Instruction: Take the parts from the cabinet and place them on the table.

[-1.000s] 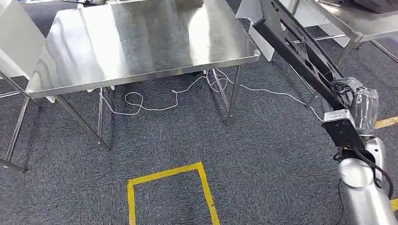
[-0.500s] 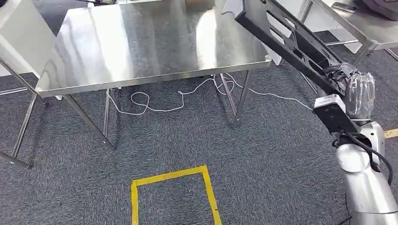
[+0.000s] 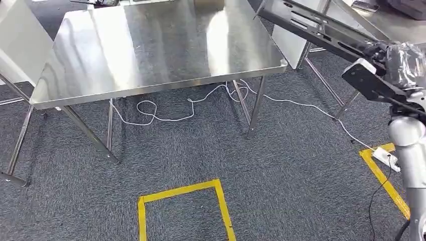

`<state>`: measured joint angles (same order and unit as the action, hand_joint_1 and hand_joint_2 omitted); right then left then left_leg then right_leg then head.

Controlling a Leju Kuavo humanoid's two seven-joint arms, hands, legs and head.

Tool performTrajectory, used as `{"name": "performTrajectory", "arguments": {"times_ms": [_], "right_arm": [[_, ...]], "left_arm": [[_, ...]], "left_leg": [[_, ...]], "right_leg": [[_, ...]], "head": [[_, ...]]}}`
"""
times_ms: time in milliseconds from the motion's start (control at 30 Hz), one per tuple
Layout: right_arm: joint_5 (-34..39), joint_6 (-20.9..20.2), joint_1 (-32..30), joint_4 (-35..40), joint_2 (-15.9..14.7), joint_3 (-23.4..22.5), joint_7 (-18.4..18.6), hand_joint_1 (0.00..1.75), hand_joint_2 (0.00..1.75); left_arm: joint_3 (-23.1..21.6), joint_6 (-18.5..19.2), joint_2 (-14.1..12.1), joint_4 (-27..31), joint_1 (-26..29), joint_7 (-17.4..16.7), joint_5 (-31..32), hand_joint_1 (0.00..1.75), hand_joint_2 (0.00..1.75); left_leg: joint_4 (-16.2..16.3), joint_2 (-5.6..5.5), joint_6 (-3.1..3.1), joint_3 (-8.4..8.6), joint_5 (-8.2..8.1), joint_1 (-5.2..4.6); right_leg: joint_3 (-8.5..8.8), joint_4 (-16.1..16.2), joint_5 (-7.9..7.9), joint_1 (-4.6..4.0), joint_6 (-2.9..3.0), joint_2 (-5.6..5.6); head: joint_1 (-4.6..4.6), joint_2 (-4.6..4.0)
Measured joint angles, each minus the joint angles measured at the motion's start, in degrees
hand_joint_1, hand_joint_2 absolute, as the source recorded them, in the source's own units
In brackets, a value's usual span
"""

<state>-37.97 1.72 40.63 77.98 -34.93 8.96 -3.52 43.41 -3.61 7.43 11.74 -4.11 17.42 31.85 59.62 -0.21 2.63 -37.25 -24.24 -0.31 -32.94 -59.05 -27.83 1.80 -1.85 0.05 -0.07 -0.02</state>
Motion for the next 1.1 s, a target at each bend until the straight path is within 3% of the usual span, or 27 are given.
{"name": "performTrajectory", "arguments": {"times_ms": [100, 133, 167, 233, 267, 300, 333, 367, 433, 467, 500, 567, 600, 633, 667, 700, 767, 800, 833, 867, 900, 933, 967, 1000, 1067, 1100], "right_arm": [[-0.52, -1.05, 1.34, -0.85, -1.46, 0.81, 0.72, 1.75, 1.75], [-0.65, -1.16, 1.62, -1.14, -2.16, 1.11, 0.81, 1.75, 1.75], [-0.63, -1.37, 2.34, -1.46, -2.62, 1.42, 0.81, 1.75, 1.75], [-0.74, -1.94, 4.44, -2.8, -3.06, 2.34, 0.77, 1.75, 1.75], [-0.83, -2.05, 5.25, -3.63, -3.08, 3.0, 0.77, 1.75, 1.75], [-1.04, -2.03, 5.87, -4.28, -3.08, 3.62, 0.77, 1.75, 1.75], [-1.26, -1.9, 6.35, -4.89, -3.02, 4.19, 0.77, 1.75, 1.75], [-1.64, -1.66, 6.82, -5.48, -2.8, 4.69, 0.77, 1.75, 1.75], [-2.4, -0.63, 7.99, -6.47, -2.2, 5.75, 0.77, 1.75, 1.75], [-2.6, -0.02, 8.47, -6.93, -1.85, 6.16, 0.79, 1.75, 1.75], [-2.71, 0.4, 8.93, -7.21, -1.59, 6.6, 0.81, 1.75, 1.75], [-2.88, 0.51, 9.1, -7.54, -1.11, 7.28, 0.83, 1.75, 1.75], [-3.06, 0.55, 9.11, -7.72, -0.92, 7.56, 0.92, 1.75, 1.75], [-3.17, 0.75, 9.14, -7.78, -0.79, 7.86, 0.96, 1.75, 1.75], [-3.28, 1.16, 9.16, -7.78, -0.61, 8.09, 1.07, 1.75, 1.75], [-3.56, 1.42, 9.13, -7.76, -0.35, 8.28, 1.32, 1.75, 1.75], [-3.91, 1.77, 8.76, -7.47, 0.16, 8.65, 1.42, 1.75, 1.75], [-4.02, 1.8, 8.39, -7.34, 0.4, 8.83, 1.45, 1.75, 1.75], [-4.09, 1.82, 7.92, -7.21, 0.61, 8.98, 1.51, 1.75, 1.75], [-4.24, 1.84, 7.44, -7.04, 0.79, 9.11, 1.53, 1.75, 1.75], [-4.28, 1.84, 7.14, -6.8, 0.92, 9.16, 1.6, 1.75, 1.75], [-4.44, 1.86, 7.05, -6.58, 1.1, 9.16, 1.62, 1.75, 1.75], [-4.52, 1.99, 7.05, -6.36, 1.25, 9.16, 1.73, 1.75, 1.75], [-4.63, 2.28, 7.15, -6.23, 1.36, 9.18, 1.86, 1.75, 1.75], [-4.87, 2.32, 6.87, -5.88, 1.58, 9.18, 2.17, 1.75, 1.75], [-5.13, 2.3, 6.58, -5.79, 1.62, 9.22, 2.23, 1.75, 1.75]], "left_arm": [[0.0, 0.17, -0.13, 0.02, -0.24, -0.11, 0.13, 0.0, 1.75], [0.0, 0.28, -0.15, 0.07, -0.23, -0.15, 0.15, 0.0, 1.75], [0.0, 0.31, -0.13, 0.07, -0.32, -0.09, 0.15, 0.0, 1.75], [0.07, 0.28, -0.22, 0.07, -0.36, -0.07, 0.06, 0.0, 1.75], [0.2, 0.28, -0.26, 0.07, -0.38, -0.02, -0.04, 0.0, 1.75], [0.37, 0.28, -0.26, 0.07, -0.37, 0.02, -0.2, 0.0, 1.75], [0.52, 0.31, -0.26, 0.07, -0.34, 0.09, -0.33, 0.0, 1.75], [0.63, 0.31, -0.26, 0.04, -0.33, 0.11, -0.33, 0.0, 1.75], [0.98, 0.42, -0.24, 0.04, -0.3, 0.17, -0.33, 0.0, 1.75], [1.03, 0.46, -0.26, 0.04, -0.3, 0.22, -0.33, 0.0, 1.75], [1.14, 0.46, -0.24, 0.04, -0.31, 0.29, -0.33, 0.0, 1.75], [1.36, 0.46, -0.24, 0.04, -0.29, 0.33, -0.31, 0.0, 1.75], [1.36, 0.48, -0.24, 0.04, -0.23, 0.33, -0.31, 0.0, 1.75], [1.38, 0.48, -0.57, 0.11, -0.24, 0.33, -0.26, 0.0, 1.75], [1.38, 0.59, -0.46, 0.04, -0.22, 0.37, -0.2, 0.0, 1.75], [1.38, 0.63, -0.46, 0.04, -0.22, 0.37, -0.13, 0.0, 1.75], [1.42, 0.63, -0.46, 0.04, -0.17, 0.37, -0.02, 0.0, 1.75], [1.42, 0.63, -0.46, 0.04, -0.1, 0.35, 0.02, 0.0, 1.75], [1.44, 0.63, -0.46, 0.04, 0.0, 0.35, 0.02, 0.0, 1.75], [1.46, 0.61, -0.48, 0.04, 0.07, 0.26, 0.02, 0.0, 1.75], [1.49, 0.61, -0.48, 0.04, 0.11, 0.24, 0.02, 0.0, 1.75], [1.53, 0.61, -0.5, 0.04, 0.12, 0.22, 0.02, 0.0, 1.75], [1.6, 0.61, -0.65, 0.04, 0.11, 0.22, 0.02, 0.0, 1.75], [1.64, 0.63, -0.68, 0.04, 0.02, 0.17, 0.04, 0.0, 1.75], [1.68, 0.63, -0.68, 0.04, 0.13, 0.11, 0.04, 0.0, 1.75], [1.73, 0.63, -0.72, 0.04, 0.13, 0.11, 0.04, 0.0, 1.75]], "left_leg": [[-0.49, -0.05, 0.73, 0.4, -0.14, -0.42], [-1.7, 0.01, 1.21, 1.2, 0.39, 0.15], [-2.11, -0.07, 1.62, 1.6, 0.45, -0.15], [-2.08, -0.08, 2.17, 1.81, 0.26, -0.32], [-2.07, -0.06, 2.34, 1.91, 0.08, -0.4], [-2.03, -0.09, 2.42, 2.06, -0.04, -0.52], [-2.02, -0.21, 2.35, 2.34, -0.24, -0.59], [-1.95, -0.34, 2.27, 2.67, -0.5, -0.62], [-1.47, -0.43, 1.85, 3.26, -1.25, -0.61], [-1.16, -0.56, 1.5, 3.14, -1.63, -0.8], [-0.85, -0.7, 1.2, 2.9, -1.9, -1.13], [-0.95, -0.68, 1.08, 2.99, -1.9, -0.95], [-1.0, -0.66, 0.82, 3.05, -2.01, -0.95], [-0.52, -0.67, 0.35, 2.82, -2.62, -0.81], [1.11, -0.54, -0.35, 2.32, -3.54, -0.77], [4.65, -0.4, -0.84, 0.51, -5.38, -0.37], [13.85, -0.16, -1.54, -4.66, -8.87, 0.29], [16.75, -0.12, -1.76, -6.64, -9.2, 0.56], [16.91, -0.02, -1.88, -7.35, -8.11, 0.77], [14.28, 0.04, -1.91, -6.57, -5.72, 0.94], [9.78, 0.07, -1.71, -4.68, -2.94, 0.95], [4.23, 0.06, -1.31, -2.11, -0.1, 0.93], [-0.2, 0.0, -0.62, -0.16, 1.21, 0.76], [-0.7, 0.15, -0.4, 0.4, 0.3, 0.41], [-1.13, 0.07, 0.32, 0.47, 0.0, 0.05], [-1.71, 0.11, 0.81, 0.77, -0.05, -0.05]], "right_leg": [[0.51, 0.99, -0.01, -0.07, -1.3, -0.06], [0.09, 0.21, -0.42, -0.2, -1.44, -0.19], [-0.76, -1.66, -1.36, -0.16, -1.05, -0.19], [-5.87, -10.87, -4.72, -0.16, -0.11, -0.1], [-8.38, -14.86, -5.81, -0.17, -0.13, -0.08], [-9.91, -17.01, -5.88, -0.27, -0.45, -0.07], [-10.01, -16.36, -4.89, -0.21, -0.92, -0.07], [-8.71, -13.06, -2.83, -0.2, -1.54, -0.08], [-4.03, -2.28, 2.39, -0.1, -2.51, -0.12], [-3.09, 0.08, 2.74, -0.14, -2.0, -0.19], [-2.31, 0.45, 2.91, -0.67, -1.46, -0.08], [-2.53, 0.4, 2.81, -0.81, -0.82, -0.05], [-2.45, 0.52, 2.84, -0.73, -0.42, -0.05], [-2.08, 0.8, 2.88, 0.16, -0.08, -0.05], [-1.85, 0.82, 2.71, 0.15, 0.3, -0.12], [-1.73, 0.82, 2.55, 0.18, 0.8, -0.15], [-1.58, 0.81, 2.28, 0.12, 1.1, -0.14], [-1.44, 0.81, 2.15, 0.11, 1.22, -0.13], [-1.16, 0.81, 1.93, 0.12, 1.16, -0.08], [-0.78, 0.81, 1.65, 0.15, 1.09, -0.04], [-0.34, 0.81, 1.36, 0.18, 0.84, -0.01], [0.14, 0.84, 1.07, 0.22, 0.67, -0.01], [0.37, 0.97, 0.85, 0.38, 0.5, -0.01], [0.34, 1.01, 0.59, -0.33, 0.01, 0.03], [1.02, 1.37, 1.05, -0.04, -0.7, 0.07], [1.09, 0.67, 1.66, -0.43, -1.58, 0.08]], "head": [[-0.04, 0.0], [0.11, 0.0], [0.11, 0.0], [0.13, 0.0], [0.13, 0.0], [0.13, 0.0], [0.07, 0.0], [0.09, 0.0], [0.16, 0.0], [0.11, 0.0], [0.05, 0.0], [0.0, 0.0], [0.02, 0.0], [0.09, 0.0], [-0.17, 0.0], [-0.43, 0.0], [-0.39, 0.02], [-0.46, 0.0], [-0.39, 0.0], [-0.43, 0.0], [-0.41, 0.0], [-0.43, 0.0], [-0.39, 0.0], [-0.33, 0.0], [-0.41, 0.0], [-0.32, 0.0]]}}
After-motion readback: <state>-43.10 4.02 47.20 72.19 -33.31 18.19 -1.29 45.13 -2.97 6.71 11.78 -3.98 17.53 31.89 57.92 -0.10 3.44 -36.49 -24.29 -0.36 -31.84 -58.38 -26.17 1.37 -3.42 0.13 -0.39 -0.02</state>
